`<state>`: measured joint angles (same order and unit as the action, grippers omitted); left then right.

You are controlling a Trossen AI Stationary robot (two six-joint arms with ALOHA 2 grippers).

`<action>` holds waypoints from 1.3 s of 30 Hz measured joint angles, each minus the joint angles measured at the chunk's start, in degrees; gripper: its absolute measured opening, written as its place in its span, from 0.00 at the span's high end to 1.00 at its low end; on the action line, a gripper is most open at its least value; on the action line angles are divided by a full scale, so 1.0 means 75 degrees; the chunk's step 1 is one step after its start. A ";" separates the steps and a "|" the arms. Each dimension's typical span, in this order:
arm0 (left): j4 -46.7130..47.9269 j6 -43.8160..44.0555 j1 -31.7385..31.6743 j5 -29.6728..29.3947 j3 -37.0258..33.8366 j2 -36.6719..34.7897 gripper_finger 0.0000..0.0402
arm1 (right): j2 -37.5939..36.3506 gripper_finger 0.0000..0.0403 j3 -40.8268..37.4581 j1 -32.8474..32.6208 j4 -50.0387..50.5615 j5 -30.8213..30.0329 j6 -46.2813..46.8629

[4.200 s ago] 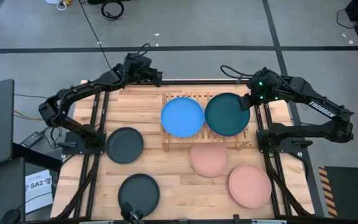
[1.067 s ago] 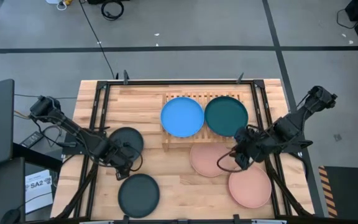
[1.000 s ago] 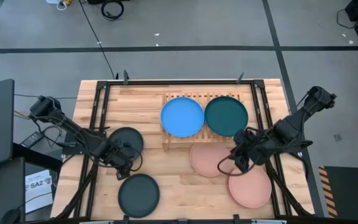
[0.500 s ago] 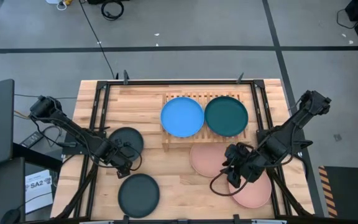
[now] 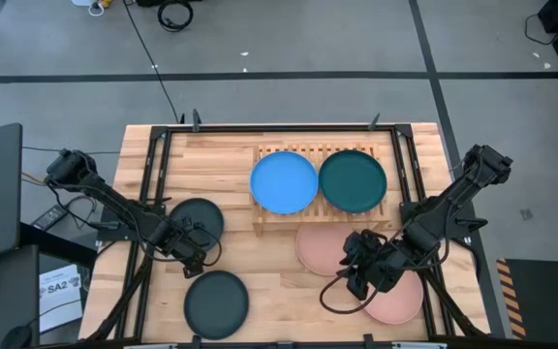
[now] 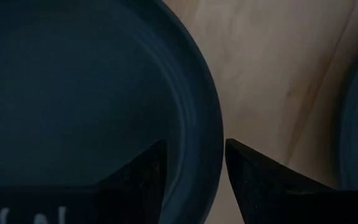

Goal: Place and stack plates onto a shelf
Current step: Stack the top black plate on top of the green plate on the shelf

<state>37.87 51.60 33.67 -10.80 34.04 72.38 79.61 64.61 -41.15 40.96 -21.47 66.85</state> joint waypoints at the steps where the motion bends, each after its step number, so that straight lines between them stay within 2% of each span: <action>1: 0.0000 -0.0035 0.0000 -0.0003 0.0000 0.0000 0.58 | -0.0003 0.60 0.0001 0.0000 -0.0009 -0.0037 0.0000; 17: -0.0064 -0.0371 0.0000 -0.0044 0.0003 0.0752 0.59 | -0.0003 0.60 0.0001 0.0000 -0.0303 -0.0076 -0.0338; 31: -0.0030 -0.0407 0.0006 -0.0104 0.0037 0.0729 0.87 | -0.0008 0.60 0.0001 0.0003 -0.0316 -0.0216 -0.0338; 39: 0.0866 -0.0591 0.0000 -0.0172 0.0712 0.0737 0.91 | -0.0009 0.60 0.0001 0.0003 -0.0423 -0.0216 -0.0338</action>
<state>44.36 47.17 33.67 -12.10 39.38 77.91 79.55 64.62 -41.12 37.79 -23.09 64.31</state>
